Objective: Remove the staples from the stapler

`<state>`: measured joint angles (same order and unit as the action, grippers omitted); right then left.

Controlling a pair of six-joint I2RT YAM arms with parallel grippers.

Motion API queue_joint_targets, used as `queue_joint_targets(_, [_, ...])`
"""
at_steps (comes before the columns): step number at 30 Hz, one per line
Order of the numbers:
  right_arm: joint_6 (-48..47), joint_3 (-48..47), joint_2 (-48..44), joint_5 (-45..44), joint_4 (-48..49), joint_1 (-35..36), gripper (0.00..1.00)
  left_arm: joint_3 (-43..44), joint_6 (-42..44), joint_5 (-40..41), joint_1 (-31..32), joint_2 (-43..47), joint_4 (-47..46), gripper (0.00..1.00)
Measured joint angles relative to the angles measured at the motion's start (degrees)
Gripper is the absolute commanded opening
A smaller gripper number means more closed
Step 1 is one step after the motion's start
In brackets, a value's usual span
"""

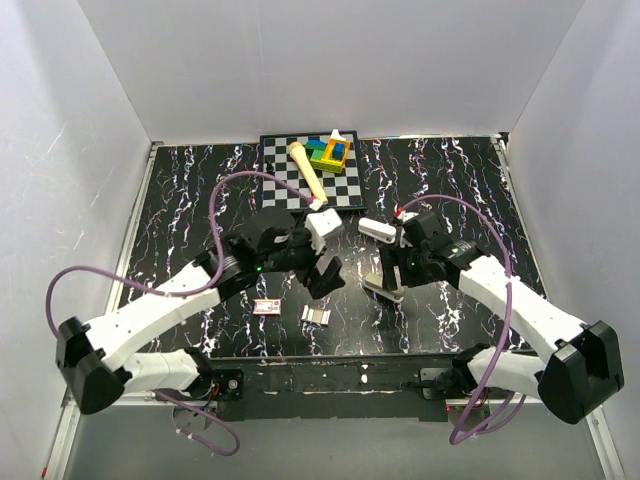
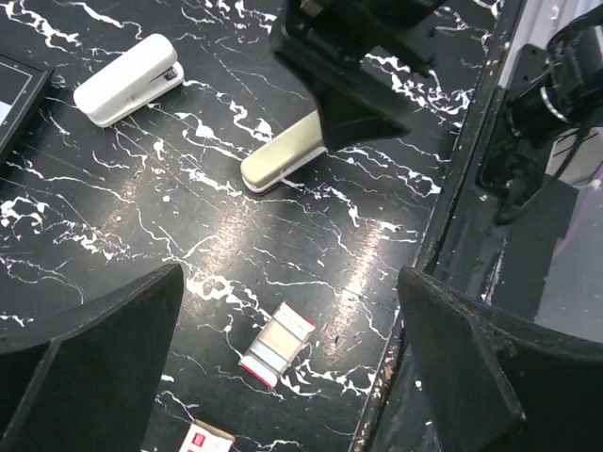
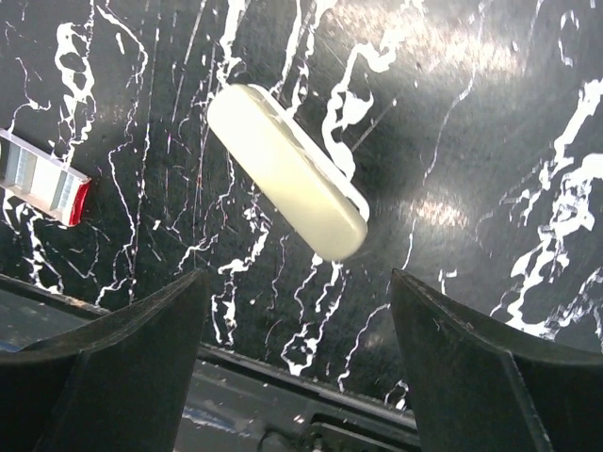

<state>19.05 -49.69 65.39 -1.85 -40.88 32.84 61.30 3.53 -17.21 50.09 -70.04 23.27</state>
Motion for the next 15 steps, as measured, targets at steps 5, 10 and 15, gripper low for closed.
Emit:
queue_joint_targets(5, [-5.88,-0.02,1.90,0.63,4.42,2.03,0.81,-4.96,-3.26,0.74,0.04,10.40,-0.15,0.98])
queue_joint_targets(10, [-12.57,-0.07,5.18,2.08,9.25,4.85,0.79,-8.94,-5.88,1.25,0.04,20.13,-1.07,0.98])
queue_joint_targets(15, [-19.76,-1.62,10.80,2.25,9.35,6.73,0.77,-11.04,-7.69,1.18,0.04,24.48,-1.05,0.98])
